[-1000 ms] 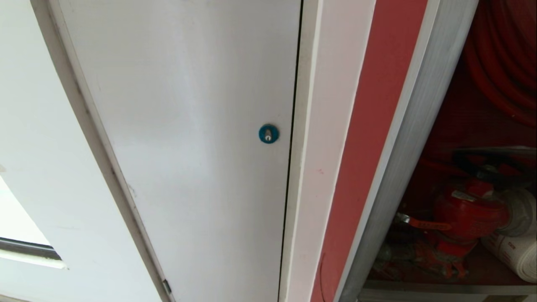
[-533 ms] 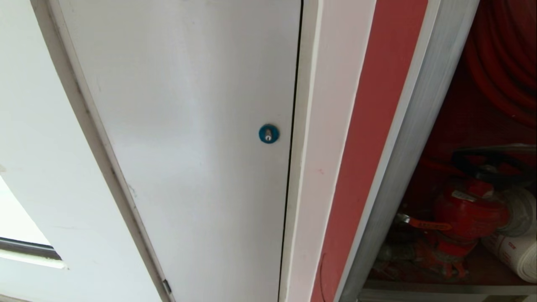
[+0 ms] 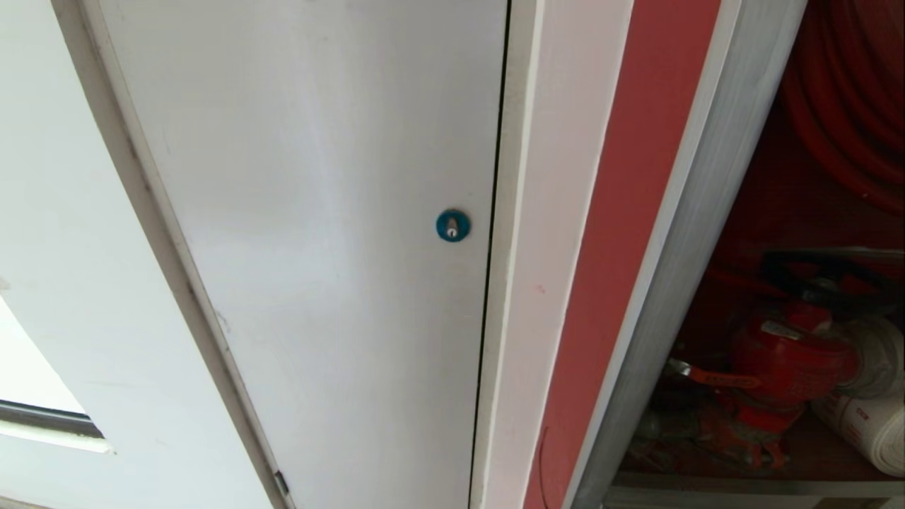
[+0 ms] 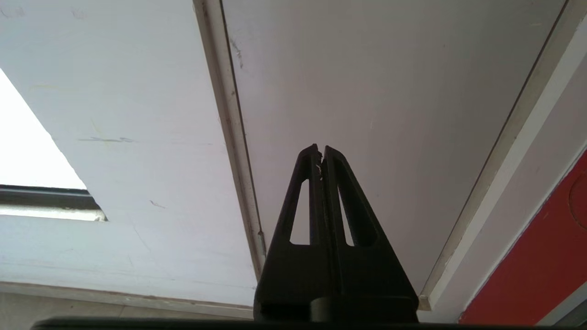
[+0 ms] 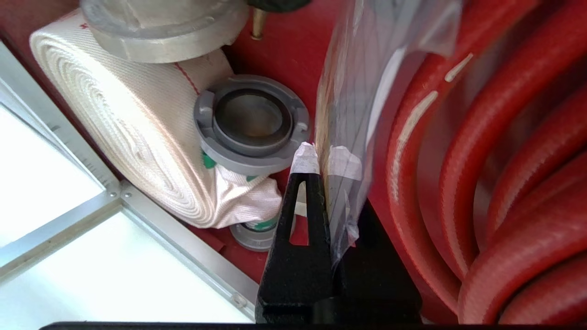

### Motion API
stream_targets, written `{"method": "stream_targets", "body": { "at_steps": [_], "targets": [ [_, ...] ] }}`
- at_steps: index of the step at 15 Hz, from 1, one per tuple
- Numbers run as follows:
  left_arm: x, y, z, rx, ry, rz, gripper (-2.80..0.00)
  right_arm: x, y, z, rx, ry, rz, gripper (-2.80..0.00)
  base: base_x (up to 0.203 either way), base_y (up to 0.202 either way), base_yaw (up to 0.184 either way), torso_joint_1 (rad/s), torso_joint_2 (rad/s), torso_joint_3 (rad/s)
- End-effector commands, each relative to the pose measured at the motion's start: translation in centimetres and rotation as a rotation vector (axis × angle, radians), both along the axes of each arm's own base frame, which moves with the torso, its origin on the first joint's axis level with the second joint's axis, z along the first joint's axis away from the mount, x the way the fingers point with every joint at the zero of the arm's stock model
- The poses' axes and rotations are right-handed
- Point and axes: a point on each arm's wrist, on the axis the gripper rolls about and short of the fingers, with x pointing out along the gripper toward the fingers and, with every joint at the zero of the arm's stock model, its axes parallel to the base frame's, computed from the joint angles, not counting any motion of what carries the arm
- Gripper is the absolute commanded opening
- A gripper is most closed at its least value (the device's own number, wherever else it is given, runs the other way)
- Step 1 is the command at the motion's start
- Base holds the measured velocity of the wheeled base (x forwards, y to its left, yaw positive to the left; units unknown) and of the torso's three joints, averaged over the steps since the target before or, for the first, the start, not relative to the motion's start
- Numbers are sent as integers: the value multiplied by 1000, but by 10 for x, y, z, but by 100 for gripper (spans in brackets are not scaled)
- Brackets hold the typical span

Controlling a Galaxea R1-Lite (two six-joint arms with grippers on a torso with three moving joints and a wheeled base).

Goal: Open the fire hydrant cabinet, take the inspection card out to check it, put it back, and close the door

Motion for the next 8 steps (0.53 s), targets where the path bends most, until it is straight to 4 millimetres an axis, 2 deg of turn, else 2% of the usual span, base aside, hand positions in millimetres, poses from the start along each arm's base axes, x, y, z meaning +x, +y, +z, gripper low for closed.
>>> {"method": "stream_targets", "body": {
  "at_steps": [1,3,4,8],
  "targets": [
    [0,0,-2,0,4,1,-280,0,0,-1,-7,10,7,-280,0,0,0,0,0,0],
    [0,0,-2,0,4,1,-280,1,1,-1,-8,10,12,-280,0,0,0,0,0,0],
    [0,0,-2,0,5,0,-280,1,3,-1,-8,10,23,0,0,0,0,0,0,0],
    [0,0,-2,0,4,1,-280,-5,7,-1,-34,16,-7,0,0,0,0,0,0,0]
  ]
}}
